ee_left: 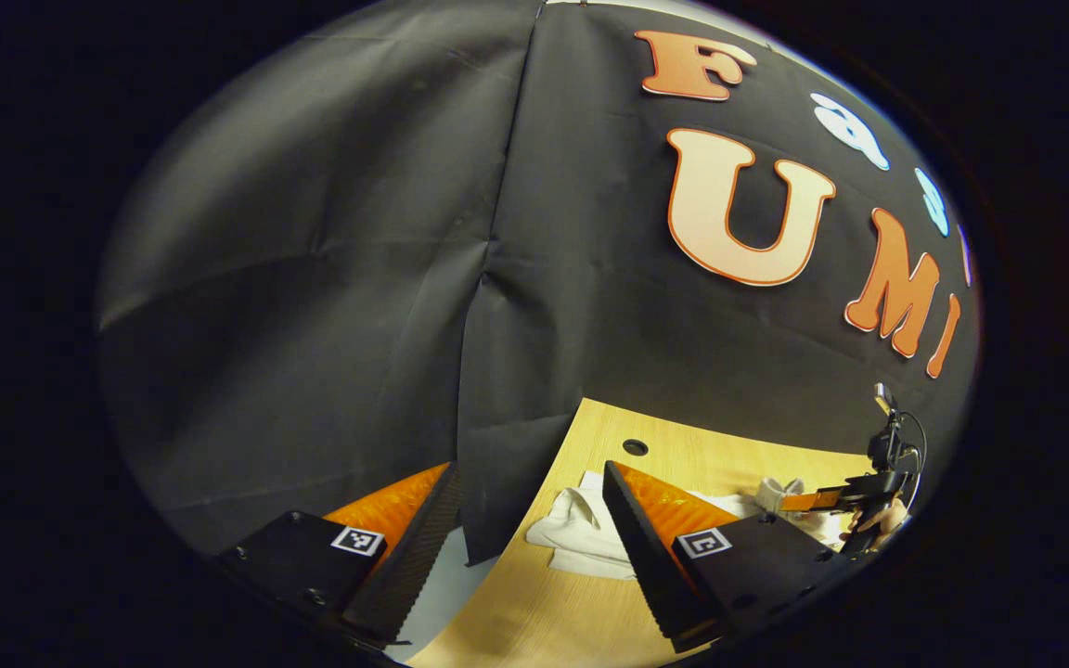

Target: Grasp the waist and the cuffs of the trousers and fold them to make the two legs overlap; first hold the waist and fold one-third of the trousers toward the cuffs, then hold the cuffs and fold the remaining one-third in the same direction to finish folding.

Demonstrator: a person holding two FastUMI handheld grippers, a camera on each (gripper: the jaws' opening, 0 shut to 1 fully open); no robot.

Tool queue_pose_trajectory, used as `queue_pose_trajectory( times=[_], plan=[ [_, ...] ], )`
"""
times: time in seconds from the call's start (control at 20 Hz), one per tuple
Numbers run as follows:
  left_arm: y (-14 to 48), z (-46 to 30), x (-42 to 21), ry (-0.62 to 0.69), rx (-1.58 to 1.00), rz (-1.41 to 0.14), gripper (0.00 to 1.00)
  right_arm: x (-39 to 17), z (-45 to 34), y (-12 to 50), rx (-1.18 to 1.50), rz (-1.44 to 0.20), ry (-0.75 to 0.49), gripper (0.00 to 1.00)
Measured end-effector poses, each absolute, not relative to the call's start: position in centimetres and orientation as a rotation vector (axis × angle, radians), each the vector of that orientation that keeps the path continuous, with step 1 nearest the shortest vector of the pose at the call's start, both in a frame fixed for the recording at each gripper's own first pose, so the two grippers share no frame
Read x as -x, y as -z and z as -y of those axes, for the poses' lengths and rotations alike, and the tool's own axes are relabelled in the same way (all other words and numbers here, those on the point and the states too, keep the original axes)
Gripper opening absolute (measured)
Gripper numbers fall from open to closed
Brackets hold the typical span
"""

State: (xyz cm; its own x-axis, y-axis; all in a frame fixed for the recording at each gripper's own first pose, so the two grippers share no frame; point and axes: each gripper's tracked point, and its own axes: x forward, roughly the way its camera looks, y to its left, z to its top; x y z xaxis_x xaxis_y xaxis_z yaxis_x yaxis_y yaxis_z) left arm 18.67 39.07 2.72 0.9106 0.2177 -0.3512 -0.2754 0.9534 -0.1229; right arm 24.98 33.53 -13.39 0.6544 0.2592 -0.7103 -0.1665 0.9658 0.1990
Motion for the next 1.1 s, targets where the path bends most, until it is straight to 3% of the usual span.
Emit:
queue_pose_trajectory(
  times=[0.05,0.1,0.2,0.25,0.35,0.45,0.7,1.1],
  plan=[
    [-2.7,-39.1,-18.7,-0.257,0.178,-0.342,0.99,-25.4,-33.3,13.0,-0.123,-0.827,-0.262,0.20],
    [-2.6,-39.1,-18.8,-0.258,0.184,-0.345,0.99,-25.6,-33.3,12.7,-0.134,-0.830,-0.285,0.38],
    [-2.0,-39.0,-19.0,-0.259,0.189,-0.352,0.99,-24.7,-33.2,11.6,-0.145,-0.821,-0.305,0.57],
    [-1.8,-38.8,-19.0,-0.257,0.191,-0.356,0.99,-24.4,-33.1,10.9,-0.138,-0.811,-0.305,0.76],
    [-0.8,-38.3,-19.3,-0.248,0.223,-0.380,0.99,-24.5,-33.1,11.4,-0.115,-0.801,-0.291,0.99],
    [0.9,-37.4,-19.7,-0.235,0.318,-0.410,0.96,-24.3,-32.4,11.0,-0.119,-0.785,-0.280,0.99],
    [5.7,-34.6,-20.7,-0.197,0.692,-0.506,0.99,-23.9,-30.0,9.3,-0.159,-0.763,-0.259,0.99],
    [16.1,-33.3,-19.9,-0.331,1.129,-0.672,0.99,-22.5,-24.3,8.4,-0.228,-0.773,-0.177,0.99]
  ],
)
